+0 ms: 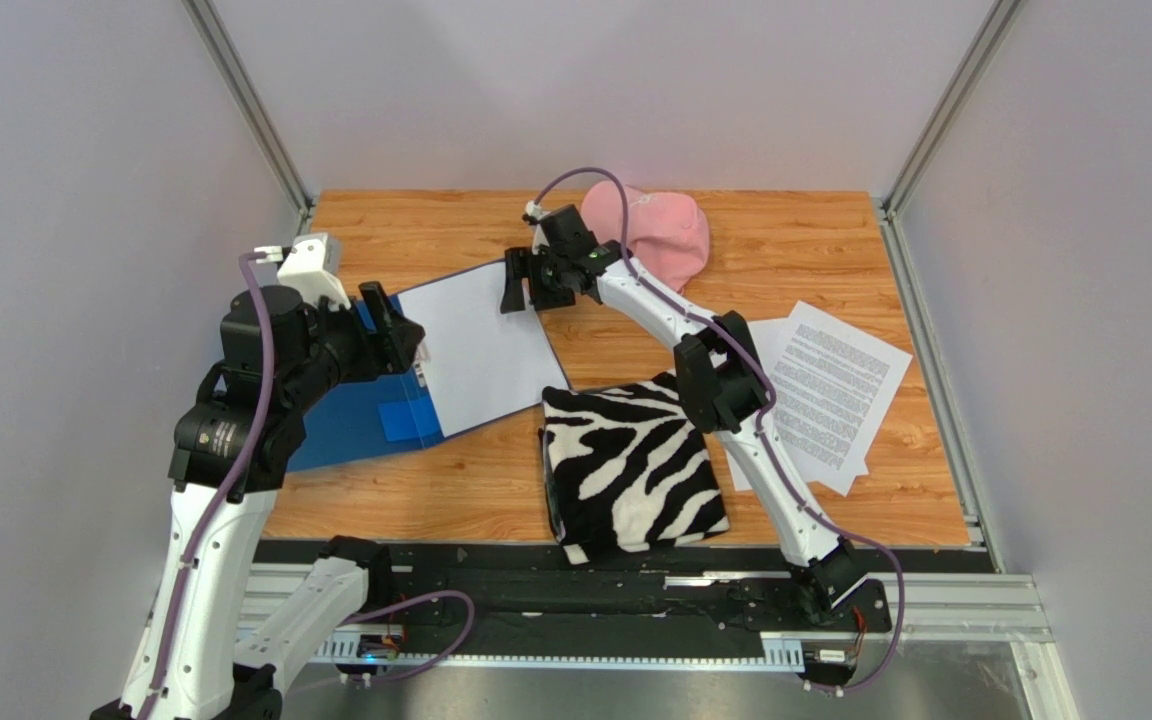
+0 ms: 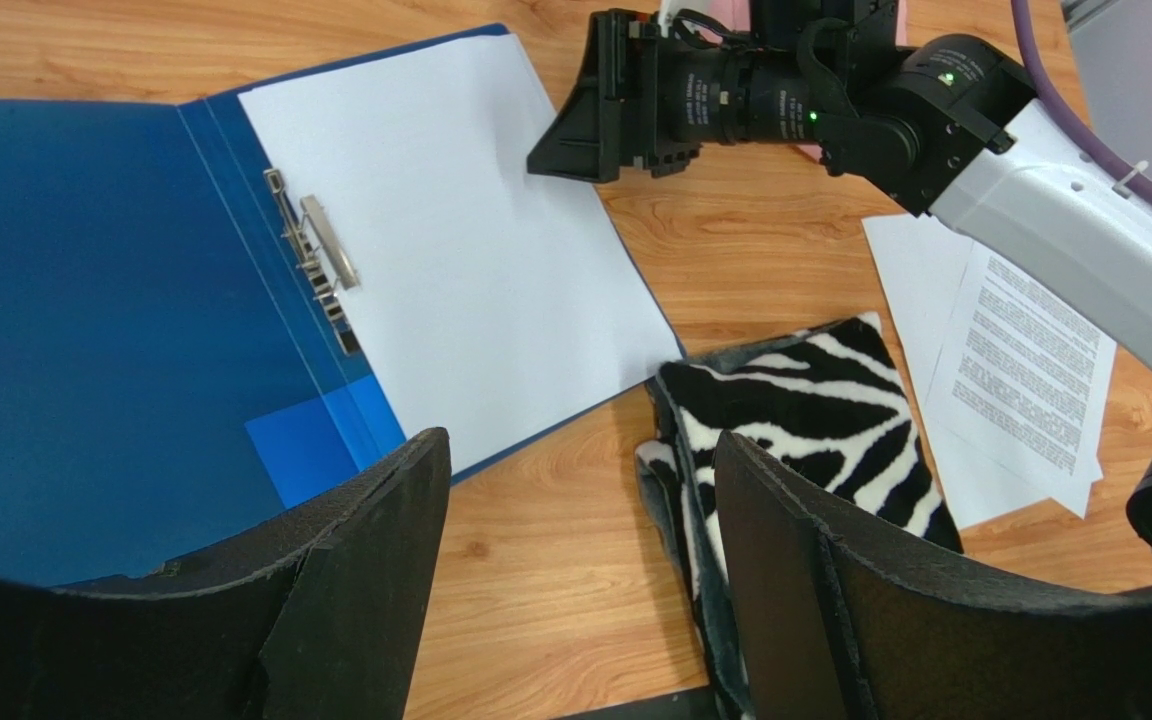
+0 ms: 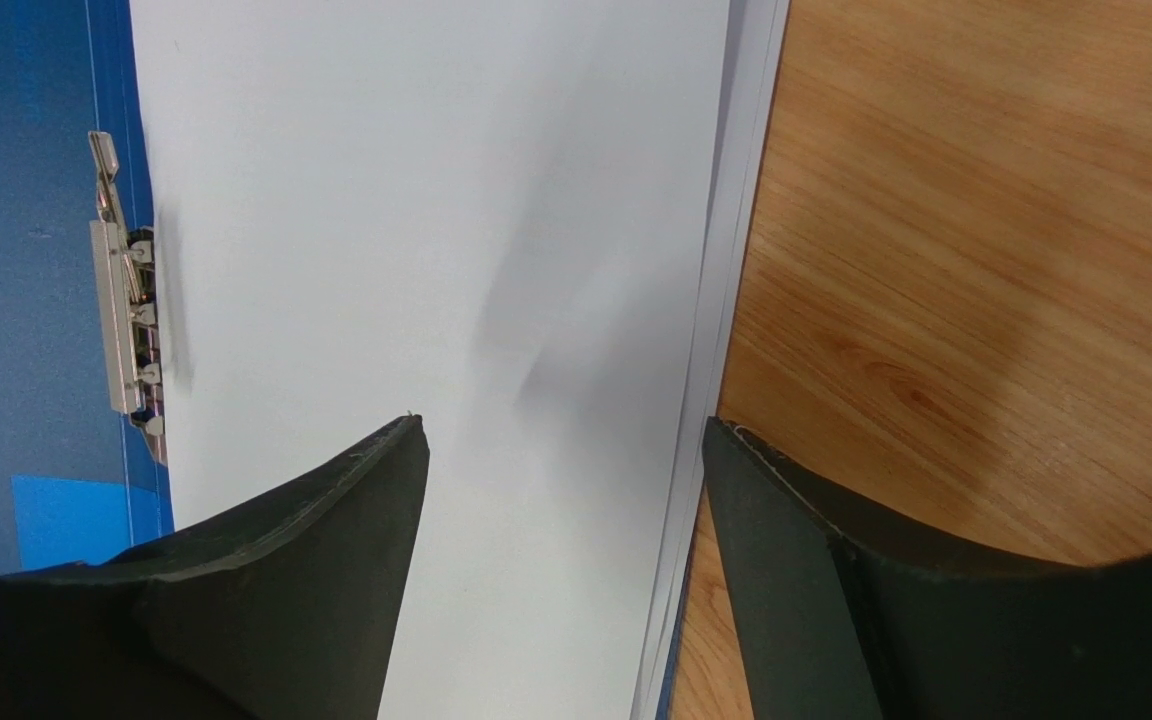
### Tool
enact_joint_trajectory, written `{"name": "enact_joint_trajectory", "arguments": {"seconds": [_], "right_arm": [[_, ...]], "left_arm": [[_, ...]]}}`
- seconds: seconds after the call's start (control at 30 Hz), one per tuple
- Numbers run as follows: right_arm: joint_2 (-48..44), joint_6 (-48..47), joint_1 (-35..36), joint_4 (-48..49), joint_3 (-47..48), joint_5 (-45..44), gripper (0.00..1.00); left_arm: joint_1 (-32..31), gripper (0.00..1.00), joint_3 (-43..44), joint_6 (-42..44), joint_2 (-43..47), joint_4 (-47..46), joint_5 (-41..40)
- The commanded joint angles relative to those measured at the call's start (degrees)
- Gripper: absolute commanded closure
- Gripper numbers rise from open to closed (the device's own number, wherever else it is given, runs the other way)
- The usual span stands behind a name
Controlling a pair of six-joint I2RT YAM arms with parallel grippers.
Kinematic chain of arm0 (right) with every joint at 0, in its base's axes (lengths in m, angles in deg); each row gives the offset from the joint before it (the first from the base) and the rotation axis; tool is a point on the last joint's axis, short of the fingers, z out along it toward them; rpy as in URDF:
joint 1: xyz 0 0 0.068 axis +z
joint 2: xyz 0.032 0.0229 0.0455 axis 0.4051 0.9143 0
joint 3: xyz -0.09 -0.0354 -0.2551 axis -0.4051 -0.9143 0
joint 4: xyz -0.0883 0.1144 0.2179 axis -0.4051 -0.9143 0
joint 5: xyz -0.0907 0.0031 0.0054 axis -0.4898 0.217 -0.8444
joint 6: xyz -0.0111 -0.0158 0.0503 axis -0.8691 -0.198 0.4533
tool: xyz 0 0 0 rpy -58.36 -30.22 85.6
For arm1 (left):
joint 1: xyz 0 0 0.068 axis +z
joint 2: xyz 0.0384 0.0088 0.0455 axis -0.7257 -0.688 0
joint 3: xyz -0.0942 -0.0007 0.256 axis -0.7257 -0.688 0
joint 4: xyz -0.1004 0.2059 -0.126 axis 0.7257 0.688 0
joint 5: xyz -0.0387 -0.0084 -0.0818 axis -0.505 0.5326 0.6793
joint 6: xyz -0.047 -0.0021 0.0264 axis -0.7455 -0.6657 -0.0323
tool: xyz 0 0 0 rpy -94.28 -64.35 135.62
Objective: Put the files into the folder
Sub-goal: Move the folder with some files to the center of the board, then pick up the file from the center of the board.
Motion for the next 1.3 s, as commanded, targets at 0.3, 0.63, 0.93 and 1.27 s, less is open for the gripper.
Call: {"name": "enact_joint_trajectory", "arguments": {"seconds": [0.3,0.63,0.93,1.27], "right_arm": [[-23.7,-3.4,-4.7,-6.5,-11.4,-8.2,0.0],[-60.9,-1.4,-21.2,-5.9,-52.0,-11.5,0.0],[-81.2,3.7,-51.1,-4.9,-80.9,-11.9,0.0],[-75.7,-5.8,-46.2,-2.1,-85.0,-13.2,0.18]], "left_arm": [[-0.1,0.24,1.3,1.2,-3.2,0.1,7.3],[-9.1,0.25,-1.7,-1.7,-13.5,-8.8,14.6],[-20.4,0.25,2.1,-2.4,-24.8,-14.5,18.0],[-31.0,0.28,10.1,-3.5,-38.5,-18.3,21.2]]}}
